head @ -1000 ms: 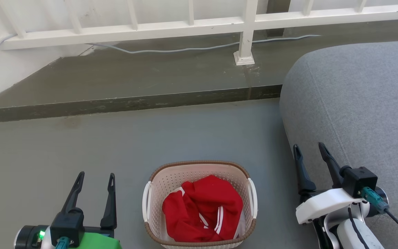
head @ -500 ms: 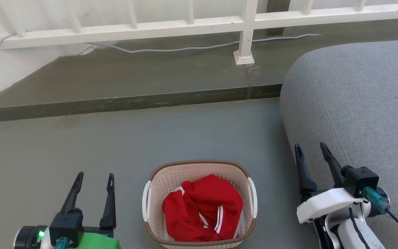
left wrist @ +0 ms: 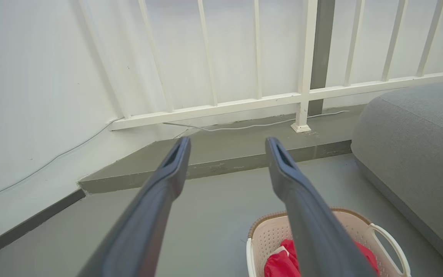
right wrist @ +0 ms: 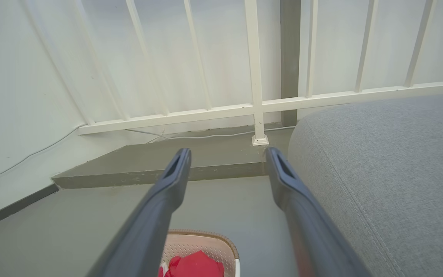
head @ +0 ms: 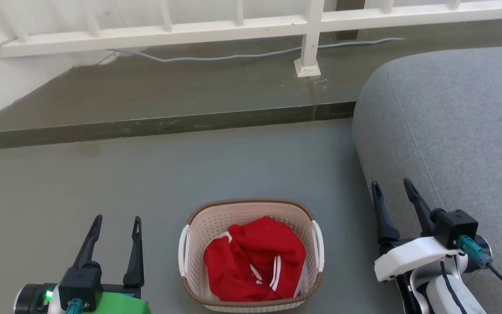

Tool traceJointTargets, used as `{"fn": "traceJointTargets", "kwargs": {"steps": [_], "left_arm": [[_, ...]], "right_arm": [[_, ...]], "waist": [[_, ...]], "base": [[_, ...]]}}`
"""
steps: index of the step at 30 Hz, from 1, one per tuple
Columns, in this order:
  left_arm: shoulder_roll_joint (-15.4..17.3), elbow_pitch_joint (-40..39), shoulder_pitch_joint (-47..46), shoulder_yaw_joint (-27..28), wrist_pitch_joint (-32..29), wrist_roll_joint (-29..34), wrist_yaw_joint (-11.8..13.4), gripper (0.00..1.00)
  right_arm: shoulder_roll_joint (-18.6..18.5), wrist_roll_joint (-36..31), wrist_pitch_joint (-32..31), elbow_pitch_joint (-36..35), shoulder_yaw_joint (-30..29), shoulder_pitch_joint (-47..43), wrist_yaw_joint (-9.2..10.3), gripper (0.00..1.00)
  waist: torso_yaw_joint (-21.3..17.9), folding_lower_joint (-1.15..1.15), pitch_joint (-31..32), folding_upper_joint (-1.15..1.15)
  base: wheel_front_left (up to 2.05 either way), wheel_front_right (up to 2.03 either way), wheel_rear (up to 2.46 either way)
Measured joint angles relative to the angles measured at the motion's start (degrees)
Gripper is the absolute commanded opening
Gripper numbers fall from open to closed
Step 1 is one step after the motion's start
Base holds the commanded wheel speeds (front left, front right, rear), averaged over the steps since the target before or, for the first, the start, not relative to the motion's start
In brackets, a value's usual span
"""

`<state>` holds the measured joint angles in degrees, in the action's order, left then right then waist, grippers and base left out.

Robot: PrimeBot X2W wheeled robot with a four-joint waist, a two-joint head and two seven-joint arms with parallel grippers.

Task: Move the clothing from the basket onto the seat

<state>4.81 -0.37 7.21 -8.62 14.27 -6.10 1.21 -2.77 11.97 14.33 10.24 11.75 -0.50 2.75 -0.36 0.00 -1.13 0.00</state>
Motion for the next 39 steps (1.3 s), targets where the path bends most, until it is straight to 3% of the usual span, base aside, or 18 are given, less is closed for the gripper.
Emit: {"fn": "traceJointTargets", "kwargs": {"steps": [14,39], "left_arm": [[-0.04,-1.31,-2.93,-0.64,0.01,0.87,-0.78,1.00],[-0.16,13.55,-21.48,-4.77,-0.19,3.59,-4.47,1.00]], "right_arm": [[0.03,-1.11,0.02,-3.42,-1.15,4.27,-0.20,1.00],[-0.11,-1.45,0.27,-9.14,-8.10,19.31,0.91,1.00]], "waist": [[-0.53,0.00,-7.36,0.00],[-1.57,0.00,-27.20,0.00]], "base": [[0.00,0.00,0.00],[0.00,0.00,0.00]]}}
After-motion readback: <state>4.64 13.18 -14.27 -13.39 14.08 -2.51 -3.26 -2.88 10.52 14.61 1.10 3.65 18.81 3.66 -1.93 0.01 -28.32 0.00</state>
